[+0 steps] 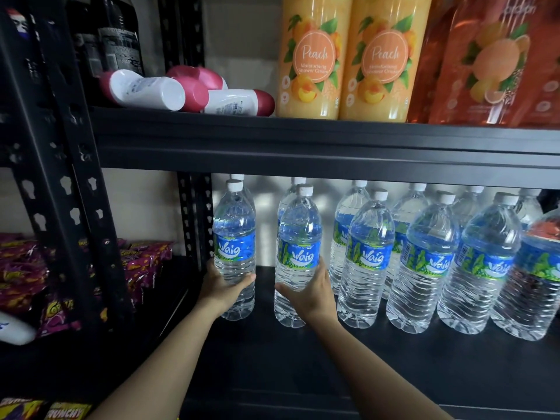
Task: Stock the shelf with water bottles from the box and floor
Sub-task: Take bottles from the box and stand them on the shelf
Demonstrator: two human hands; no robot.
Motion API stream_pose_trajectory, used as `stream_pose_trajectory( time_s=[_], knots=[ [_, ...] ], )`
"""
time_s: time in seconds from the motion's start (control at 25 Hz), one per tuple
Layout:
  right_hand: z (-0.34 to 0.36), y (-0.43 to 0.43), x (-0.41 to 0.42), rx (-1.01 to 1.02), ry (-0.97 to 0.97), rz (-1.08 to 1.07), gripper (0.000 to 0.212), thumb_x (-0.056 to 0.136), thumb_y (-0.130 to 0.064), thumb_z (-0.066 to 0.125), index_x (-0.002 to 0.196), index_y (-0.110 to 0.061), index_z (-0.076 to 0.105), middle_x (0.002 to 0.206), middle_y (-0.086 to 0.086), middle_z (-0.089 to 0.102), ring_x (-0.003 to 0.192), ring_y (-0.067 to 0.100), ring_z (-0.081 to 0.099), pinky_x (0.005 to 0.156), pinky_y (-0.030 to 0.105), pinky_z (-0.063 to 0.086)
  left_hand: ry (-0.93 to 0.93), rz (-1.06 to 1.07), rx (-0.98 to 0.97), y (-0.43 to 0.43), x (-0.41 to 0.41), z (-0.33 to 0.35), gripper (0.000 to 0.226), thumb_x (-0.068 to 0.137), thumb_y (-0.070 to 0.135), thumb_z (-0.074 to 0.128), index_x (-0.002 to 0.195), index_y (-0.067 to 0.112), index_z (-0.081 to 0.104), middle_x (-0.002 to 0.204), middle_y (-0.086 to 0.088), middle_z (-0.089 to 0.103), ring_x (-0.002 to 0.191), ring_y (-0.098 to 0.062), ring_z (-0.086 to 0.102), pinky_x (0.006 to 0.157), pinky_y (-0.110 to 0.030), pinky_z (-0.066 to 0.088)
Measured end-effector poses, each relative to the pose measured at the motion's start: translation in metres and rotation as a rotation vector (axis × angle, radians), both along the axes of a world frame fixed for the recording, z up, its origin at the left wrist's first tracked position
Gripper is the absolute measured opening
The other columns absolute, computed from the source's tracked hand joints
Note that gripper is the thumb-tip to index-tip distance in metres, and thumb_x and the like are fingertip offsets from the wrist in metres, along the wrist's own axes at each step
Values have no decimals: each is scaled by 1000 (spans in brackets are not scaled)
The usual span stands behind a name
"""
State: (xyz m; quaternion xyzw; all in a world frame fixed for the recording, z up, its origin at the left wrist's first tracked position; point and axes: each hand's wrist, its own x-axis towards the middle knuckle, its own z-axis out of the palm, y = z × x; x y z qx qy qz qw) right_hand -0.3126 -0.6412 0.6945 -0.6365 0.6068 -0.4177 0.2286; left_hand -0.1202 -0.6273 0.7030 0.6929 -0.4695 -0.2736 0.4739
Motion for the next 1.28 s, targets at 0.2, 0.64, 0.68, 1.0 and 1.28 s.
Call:
stream_pose_trajectory(
  time_s=[0.2, 0.64, 0.68, 1.0, 1.28],
  knots=[
    [5, 15, -17, 97, 160, 28, 99, 83, -47, 69, 156, -15, 10, 158, 3, 26, 142, 24, 33, 111, 38, 33, -21, 191, 71, 19, -23, -6, 92, 83, 32, 76, 150, 1, 22, 148, -23, 36, 132, -40, 45, 107, -40, 41],
    [13, 52, -69, -2, 244, 169, 40, 85, -19, 63, 125, -19, 62, 116, 6, 66, 107, 23, 62, 84, 19, 39, -121, 65, -28, 59, -86, -7, 21, 84, 17, 69, 102, 11, 62, 92, -1, 65, 95, -26, 63, 84, -31, 47],
    [12, 56, -77, -4, 250, 185, 38, 85, -19, 63, 123, -19, 63, 116, 6, 66, 108, 22, 62, 84, 18, 39, -112, 49, -47, 62, -93, -6, 18, 84, 16, 69, 100, 11, 63, 87, 2, 64, 93, -24, 63, 82, -30, 47],
    [9, 80, -138, -15, 248, 194, 38, 85, -20, 65, 123, -23, 62, 122, 1, 63, 103, 14, 64, 71, -2, 37, -80, -91, -87, 93, -149, 6, 12, 86, 12, 65, 97, 15, 68, 86, 5, 67, 86, -19, 66, 75, -25, 45],
    [5, 136, -279, -41, 245, 170, 41, 87, -18, 66, 128, -17, 61, 124, 0, 65, 112, 14, 61, 96, 17, 41, -141, -443, -36, 127, -282, 8, 16, 88, 19, 62, 94, 34, 64, 91, 7, 73, 83, -12, 70, 74, -22, 49]
  ],
)
